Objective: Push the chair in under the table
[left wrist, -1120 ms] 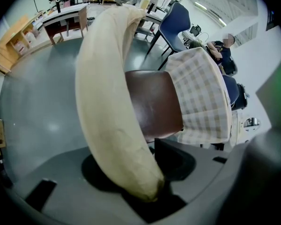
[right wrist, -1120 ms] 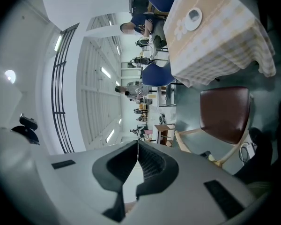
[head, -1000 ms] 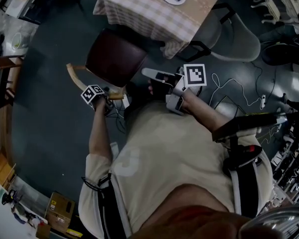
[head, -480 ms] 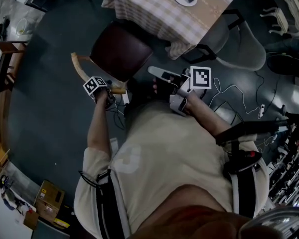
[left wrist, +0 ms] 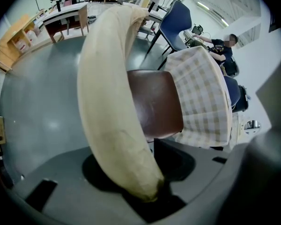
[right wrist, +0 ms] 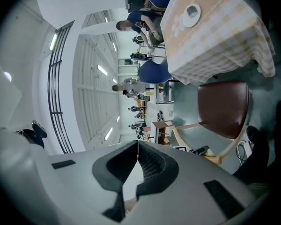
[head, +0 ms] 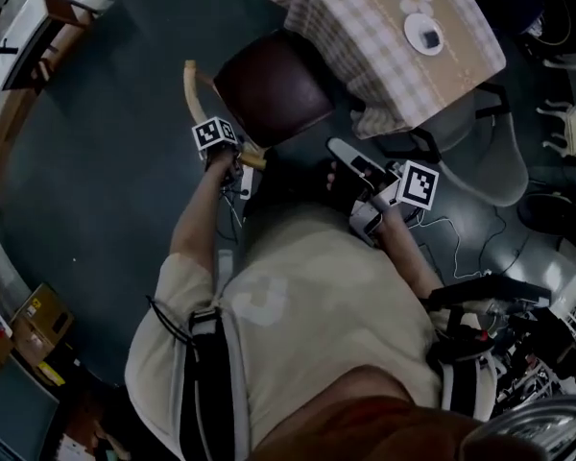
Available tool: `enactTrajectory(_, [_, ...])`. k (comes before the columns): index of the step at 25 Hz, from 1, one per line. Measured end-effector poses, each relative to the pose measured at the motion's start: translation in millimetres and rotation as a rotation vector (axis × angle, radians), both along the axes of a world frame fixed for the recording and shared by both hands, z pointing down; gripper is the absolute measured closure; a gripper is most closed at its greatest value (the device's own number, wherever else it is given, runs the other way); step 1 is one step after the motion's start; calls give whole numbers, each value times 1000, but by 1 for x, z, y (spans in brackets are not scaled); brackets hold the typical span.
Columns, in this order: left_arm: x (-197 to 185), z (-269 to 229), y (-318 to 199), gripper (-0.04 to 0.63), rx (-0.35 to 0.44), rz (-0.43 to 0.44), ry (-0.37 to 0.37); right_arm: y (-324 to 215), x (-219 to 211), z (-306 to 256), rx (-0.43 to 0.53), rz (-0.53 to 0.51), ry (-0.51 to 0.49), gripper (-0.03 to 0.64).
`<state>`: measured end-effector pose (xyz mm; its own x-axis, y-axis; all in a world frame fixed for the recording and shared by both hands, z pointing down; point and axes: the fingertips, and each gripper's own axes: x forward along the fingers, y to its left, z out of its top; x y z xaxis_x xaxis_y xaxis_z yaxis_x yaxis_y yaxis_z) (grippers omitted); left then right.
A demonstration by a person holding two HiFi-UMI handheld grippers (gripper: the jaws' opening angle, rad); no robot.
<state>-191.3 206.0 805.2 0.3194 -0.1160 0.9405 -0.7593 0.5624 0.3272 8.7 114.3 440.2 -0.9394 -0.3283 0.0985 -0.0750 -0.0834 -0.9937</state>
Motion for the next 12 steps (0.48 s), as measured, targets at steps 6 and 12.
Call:
enactTrajectory(6, [1, -2, -2, 390, 20, 23, 2, -1, 2, -3, 14, 0, 8, 604])
enactTrajectory(12, [2, -1, 0, 388, 7, 23, -6, -4, 0, 2, 0, -7, 6, 604])
